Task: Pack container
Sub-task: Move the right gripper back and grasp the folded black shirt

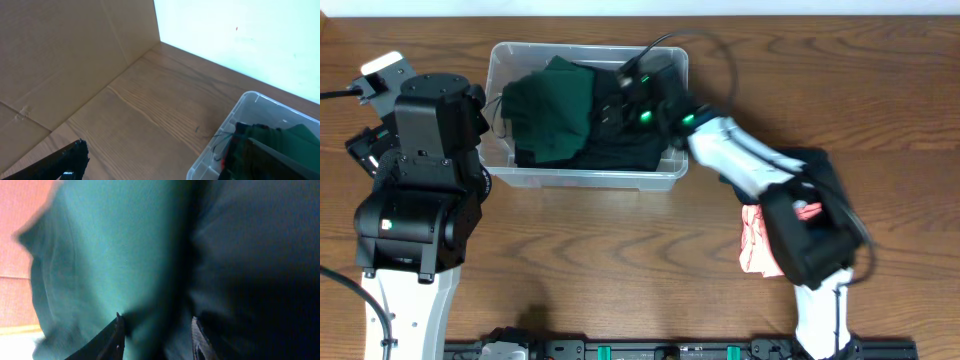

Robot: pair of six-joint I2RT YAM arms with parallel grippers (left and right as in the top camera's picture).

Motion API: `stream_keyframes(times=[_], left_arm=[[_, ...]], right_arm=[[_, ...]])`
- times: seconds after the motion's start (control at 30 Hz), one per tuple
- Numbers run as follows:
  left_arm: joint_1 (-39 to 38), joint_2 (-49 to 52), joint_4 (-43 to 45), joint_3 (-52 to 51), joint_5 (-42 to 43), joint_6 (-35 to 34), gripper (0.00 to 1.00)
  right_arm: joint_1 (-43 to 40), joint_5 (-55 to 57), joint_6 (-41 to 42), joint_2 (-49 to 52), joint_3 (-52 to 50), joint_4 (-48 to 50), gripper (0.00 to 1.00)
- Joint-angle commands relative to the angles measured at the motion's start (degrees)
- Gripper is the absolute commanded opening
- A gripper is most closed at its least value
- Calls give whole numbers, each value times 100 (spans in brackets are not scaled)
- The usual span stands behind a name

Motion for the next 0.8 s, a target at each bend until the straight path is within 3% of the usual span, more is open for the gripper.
stream_keyframes(times=[0.0,0.23,0.33,0.53,0.77], left_arm=[[22,-4,4,44,-131,31,98],[22,-4,4,42,-131,31,98],[22,-4,4,42,-131,31,98],[22,-4,4,42,-131,31,98],[22,-4,4,44,-131,28,98]], right_arm=[[-435,50,-1093,-977,7,-345,47],[-1344,382,-1725,-2511,7,-1858,57],[-1980,852,-1882,-2924,7,-2957,67],[-3233,1753,-2039,-2857,-81,-5038,75],[-4607,1639,-3407,-2286,-935,-5191,88]])
